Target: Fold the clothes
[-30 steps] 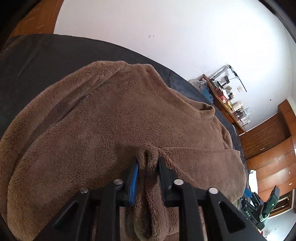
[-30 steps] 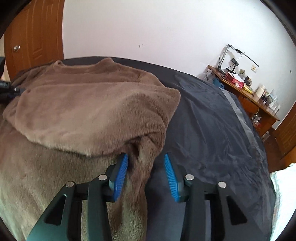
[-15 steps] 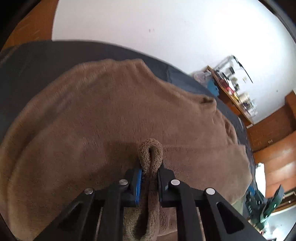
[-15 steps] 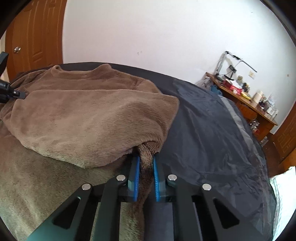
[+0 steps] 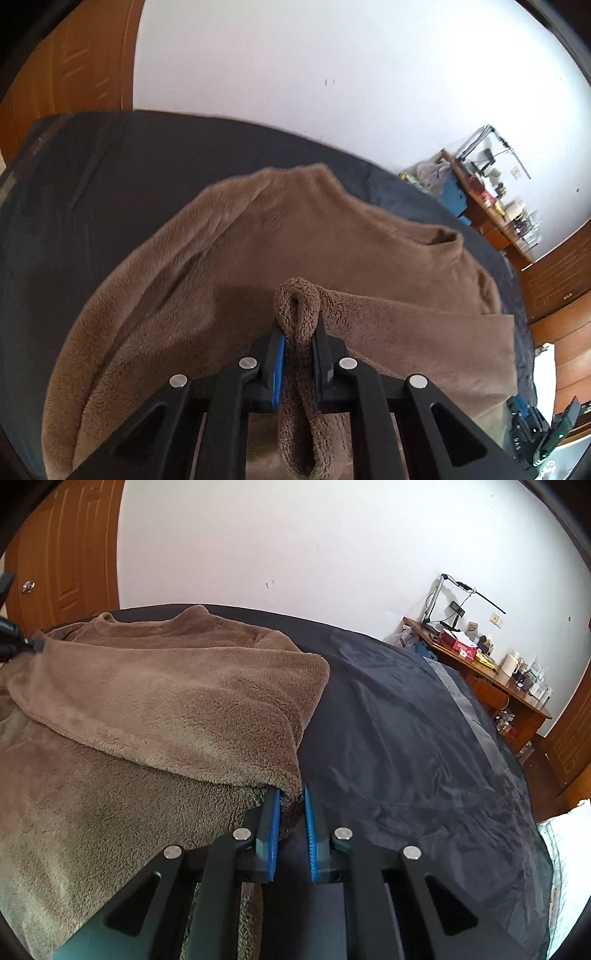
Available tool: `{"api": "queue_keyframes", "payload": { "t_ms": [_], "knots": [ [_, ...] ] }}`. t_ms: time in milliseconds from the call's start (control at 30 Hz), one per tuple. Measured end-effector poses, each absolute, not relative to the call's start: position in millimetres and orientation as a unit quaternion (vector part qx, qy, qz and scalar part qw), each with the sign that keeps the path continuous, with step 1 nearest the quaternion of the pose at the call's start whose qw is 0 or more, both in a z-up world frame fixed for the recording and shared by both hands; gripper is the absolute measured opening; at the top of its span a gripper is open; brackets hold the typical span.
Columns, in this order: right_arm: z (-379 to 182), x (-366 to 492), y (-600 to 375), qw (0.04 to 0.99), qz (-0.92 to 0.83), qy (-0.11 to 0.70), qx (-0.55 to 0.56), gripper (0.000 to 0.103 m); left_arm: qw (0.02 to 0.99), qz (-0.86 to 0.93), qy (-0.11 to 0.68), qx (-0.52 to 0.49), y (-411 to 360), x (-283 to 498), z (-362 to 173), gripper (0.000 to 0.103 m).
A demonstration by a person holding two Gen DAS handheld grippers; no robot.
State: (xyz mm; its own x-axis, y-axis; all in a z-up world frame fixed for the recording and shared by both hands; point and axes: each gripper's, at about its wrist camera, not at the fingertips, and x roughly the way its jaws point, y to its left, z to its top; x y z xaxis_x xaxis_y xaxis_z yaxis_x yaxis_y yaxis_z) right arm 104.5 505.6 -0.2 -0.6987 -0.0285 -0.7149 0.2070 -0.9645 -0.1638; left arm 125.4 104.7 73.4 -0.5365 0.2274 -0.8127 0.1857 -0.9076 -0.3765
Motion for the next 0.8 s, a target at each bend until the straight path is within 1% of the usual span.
{"api": "queue_keyframes", "payload": {
  "t_ms": [33,100,133,167,200,233,267,433,600,700,733,767,800],
  "knots": [
    [0,105,507,0.068,-0.913,0.113,0.386,0.014,0.011,0.847,-0.213,-0.487,104,125,67,0.013],
    [4,108,510,0.073,-0.914,0.103,0.385,0.02,0.011,0.841,-0.212,-0.498,105,124,57,0.013],
    [7,109,513,0.074,-0.916,0.094,0.382,0.03,0.013,0.84,-0.215,-0.498,105,124,53,0.013],
    [14,109,517,0.076,-0.92,0.08,0.377,0.043,0.016,0.839,-0.217,-0.498,105,124,50,0.013],
    [19,108,520,0.077,-0.923,0.068,0.371,0.049,0.018,0.84,-0.219,-0.495,104,125,48,0.013],
    [24,106,523,0.079,-0.925,0.056,0.367,0.059,0.02,0.842,-0.221,-0.493,104,126,47,0.013],
    [30,102,526,0.082,-0.926,0.044,0.366,0.062,0.022,0.842,-0.225,-0.49,103,127,46,0.013],
    [40,62,534,0.1,-0.917,-0.01,0.387,0.062,0.037,0.841,-0.258,-0.474,89,133,38,0.013],
    [22,-5,543,0.12,-0.886,-0.095,0.437,0.062,0.047,0.843,-0.258,-0.47,88,134,37,0.013],
    [12,-37,541,0.122,-0.872,-0.122,0.458,0.062,0.052,0.844,-0.256,-0.468,89,132,36,0.013],
    [8,-43,539,0.122,-0.868,-0.12,0.466,0.055,0.054,0.845,-0.256,-0.467,88,133,35,0.013],
    [4,-49,536,0.119,-0.864,-0.115,0.475,0.032,0.055,0.845,-0.256,-0.466,87,134,33,0.013],
    [3,-50,532,0.116,-0.866,-0.102,0.476,0.018,0.057,0.846,-0.255,-0.464,86,133,33,0.013]
  ]
}}
